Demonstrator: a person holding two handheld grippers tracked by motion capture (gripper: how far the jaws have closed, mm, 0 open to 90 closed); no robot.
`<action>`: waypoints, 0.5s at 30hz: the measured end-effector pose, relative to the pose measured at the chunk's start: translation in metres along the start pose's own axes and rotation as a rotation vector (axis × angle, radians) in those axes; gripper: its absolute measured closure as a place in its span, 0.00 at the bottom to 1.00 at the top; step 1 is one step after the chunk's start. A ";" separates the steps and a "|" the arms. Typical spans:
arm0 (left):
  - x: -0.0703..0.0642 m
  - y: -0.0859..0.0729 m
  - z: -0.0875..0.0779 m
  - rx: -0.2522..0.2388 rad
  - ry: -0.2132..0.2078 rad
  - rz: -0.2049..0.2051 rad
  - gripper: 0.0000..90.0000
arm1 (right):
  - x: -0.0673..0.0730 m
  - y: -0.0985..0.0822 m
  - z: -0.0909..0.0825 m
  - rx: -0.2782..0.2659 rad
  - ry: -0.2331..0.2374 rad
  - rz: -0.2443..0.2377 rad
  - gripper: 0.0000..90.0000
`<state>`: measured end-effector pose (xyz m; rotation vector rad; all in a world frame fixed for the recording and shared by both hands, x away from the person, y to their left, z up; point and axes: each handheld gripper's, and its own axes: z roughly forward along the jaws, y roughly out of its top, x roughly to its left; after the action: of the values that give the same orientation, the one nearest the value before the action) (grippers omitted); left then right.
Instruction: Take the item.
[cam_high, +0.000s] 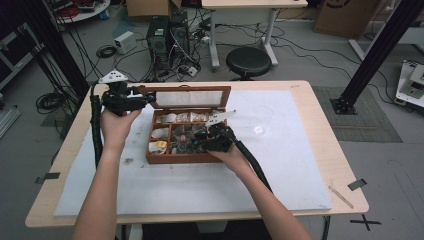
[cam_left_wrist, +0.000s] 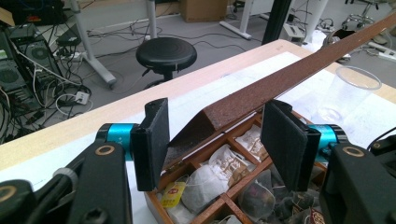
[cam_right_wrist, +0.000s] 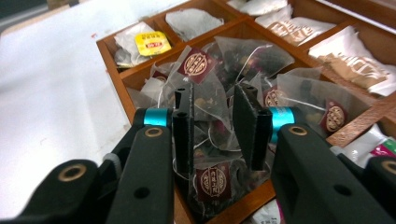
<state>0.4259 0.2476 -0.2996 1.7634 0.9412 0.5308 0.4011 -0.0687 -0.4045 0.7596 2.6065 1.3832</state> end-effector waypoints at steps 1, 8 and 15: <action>0.000 0.000 0.000 0.000 0.000 0.000 0.47 | 0.000 0.000 0.001 0.005 0.000 -0.002 0.79; 0.000 0.000 0.000 0.001 0.001 0.000 0.47 | 0.003 0.006 0.009 0.063 -0.017 -0.005 0.83; 0.000 0.000 0.000 0.001 0.000 -0.001 0.47 | 0.005 0.007 0.012 0.096 -0.019 -0.019 1.00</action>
<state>0.4258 0.2474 -0.2996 1.7640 0.9427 0.5303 0.4034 -0.0543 -0.4051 0.7540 2.6749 1.2468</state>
